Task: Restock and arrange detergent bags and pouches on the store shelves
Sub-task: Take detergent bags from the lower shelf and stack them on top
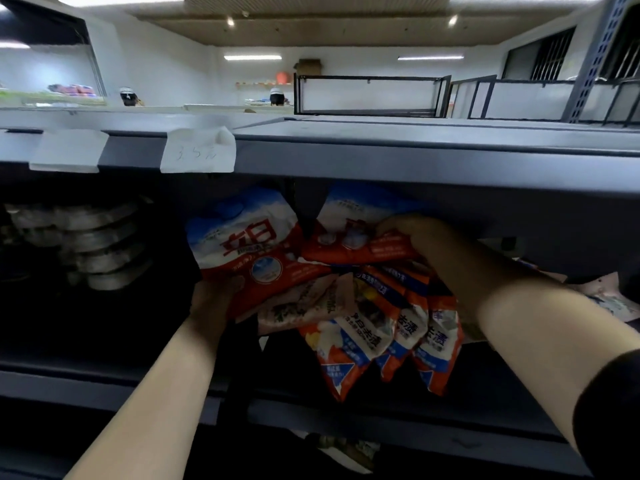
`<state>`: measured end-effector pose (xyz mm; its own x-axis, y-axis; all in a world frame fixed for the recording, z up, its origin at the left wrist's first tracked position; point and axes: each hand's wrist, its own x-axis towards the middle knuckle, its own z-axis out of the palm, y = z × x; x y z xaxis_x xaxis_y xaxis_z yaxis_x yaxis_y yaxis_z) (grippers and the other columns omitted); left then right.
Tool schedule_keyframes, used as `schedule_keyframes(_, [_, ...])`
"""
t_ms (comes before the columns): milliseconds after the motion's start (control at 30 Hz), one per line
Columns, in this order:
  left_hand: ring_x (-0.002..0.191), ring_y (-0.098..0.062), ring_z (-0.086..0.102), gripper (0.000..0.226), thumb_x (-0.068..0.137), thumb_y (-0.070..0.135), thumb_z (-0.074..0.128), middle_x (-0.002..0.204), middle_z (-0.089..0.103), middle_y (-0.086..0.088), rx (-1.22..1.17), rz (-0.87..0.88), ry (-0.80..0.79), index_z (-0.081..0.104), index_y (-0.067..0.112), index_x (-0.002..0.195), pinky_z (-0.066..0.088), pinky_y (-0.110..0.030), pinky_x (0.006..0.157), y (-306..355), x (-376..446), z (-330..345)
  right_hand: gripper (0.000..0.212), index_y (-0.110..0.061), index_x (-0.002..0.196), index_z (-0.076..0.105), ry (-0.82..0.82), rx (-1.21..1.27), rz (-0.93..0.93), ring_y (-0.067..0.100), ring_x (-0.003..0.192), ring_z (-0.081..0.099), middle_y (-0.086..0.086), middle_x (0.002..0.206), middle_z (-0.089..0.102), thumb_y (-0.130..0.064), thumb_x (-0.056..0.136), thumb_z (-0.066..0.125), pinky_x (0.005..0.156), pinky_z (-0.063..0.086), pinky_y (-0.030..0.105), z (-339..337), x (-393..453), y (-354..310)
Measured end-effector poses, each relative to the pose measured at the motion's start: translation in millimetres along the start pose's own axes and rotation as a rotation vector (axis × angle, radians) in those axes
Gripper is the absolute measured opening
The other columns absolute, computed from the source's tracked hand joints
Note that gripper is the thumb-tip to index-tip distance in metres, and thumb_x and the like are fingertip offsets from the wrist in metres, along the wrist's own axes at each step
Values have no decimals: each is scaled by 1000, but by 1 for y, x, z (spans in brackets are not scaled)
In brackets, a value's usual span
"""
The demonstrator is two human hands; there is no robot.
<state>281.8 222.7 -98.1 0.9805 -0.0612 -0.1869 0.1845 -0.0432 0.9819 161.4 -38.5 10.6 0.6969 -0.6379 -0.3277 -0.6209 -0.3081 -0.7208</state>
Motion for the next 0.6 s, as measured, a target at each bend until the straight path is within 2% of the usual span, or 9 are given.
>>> schedule_keyframes(33, [117, -38, 54, 8, 94, 19, 57, 78, 53, -15, -34, -2, -4, 56, 14, 87, 44, -42, 97, -1, 0, -2, 64, -6, 131, 49, 14, 54, -9, 33, 96, 58, 19, 105, 59, -33, 78, 74, 89, 50, 41, -5, 1, -1])
schedule_keyframes(100, [110, -30, 55, 16, 90, 18, 62, 86, 56, -12, -331, -27, 163, 53, 31, 94, 35, -35, 110, -3, 6, -3, 62, -10, 126, 51, 32, 113, -46, 33, 89, 58, 16, 102, 59, -30, 74, 78, 70, 53, 37, -8, 4, -3])
schedule_keyframes(133, [118, -26, 51, 38, 84, 14, 66, 108, 59, -13, -505, 105, 264, 49, 34, 112, 22, -25, 115, 4, 7, -8, 60, -13, 125, 51, 29, 118, -68, 31, 84, 58, 14, 98, 59, -29, 75, 79, 64, 51, 34, -8, 5, -5])
schedule_keyframes(167, [133, -20, 38, 55, 84, 11, 63, 136, 48, -14, -470, 280, 345, 40, 26, 132, 9, -13, 114, 8, 22, -9, 61, -13, 127, 50, 22, 144, -99, 30, 86, 59, 15, 101, 60, -29, 76, 79, 64, 52, 35, -7, 6, -6])
schedule_keyframes(200, [138, -19, 32, 55, 92, 9, 54, 149, 36, -13, -390, 337, 449, 31, 13, 142, 12, -7, 109, 7, 22, -3, 62, -10, 129, 51, 17, 179, -123, 31, 91, 61, 16, 107, 62, -29, 76, 78, 71, 54, 38, -7, 5, -6])
schedule_keyframes(267, [129, -31, 43, 44, 100, 17, 45, 143, 43, -17, -238, 44, 190, 36, 4, 141, 37, -25, 104, 5, -7, 11, 54, -7, 124, 57, 9, 283, -129, 31, 90, 67, 17, 103, 68, -30, 79, 76, 79, 56, 42, -6, 6, -1])
schedule_keyframes(333, [110, -36, 56, 37, 98, 24, 49, 128, 56, -19, -116, -18, -39, 49, 4, 129, 46, -39, 95, 4, -11, 10, 37, -9, 112, 63, 6, 347, -126, 25, 72, 68, 12, 83, 71, -31, 84, 72, 69, 58, 38, -5, 2, 3])
schedule_keyframes(433, [100, -33, 61, 24, 98, 29, 50, 113, 63, -17, -52, 174, 69, 57, 11, 112, 50, -42, 88, 17, -34, 18, 21, -13, 93, 63, 24, 409, -144, 23, 66, 63, 10, 75, 68, -33, 89, 66, 70, 55, 38, -6, -13, 4])
schedule_keyframes(600, [89, -31, 62, 37, 96, 35, 53, 107, 65, -16, -122, 197, 290, 62, 4, 113, 47, -36, 73, 29, -71, 25, 23, -11, 94, 64, 96, 594, -135, 22, 57, 64, 10, 69, 68, -33, 88, 66, 57, 56, 32, -15, -47, 17])
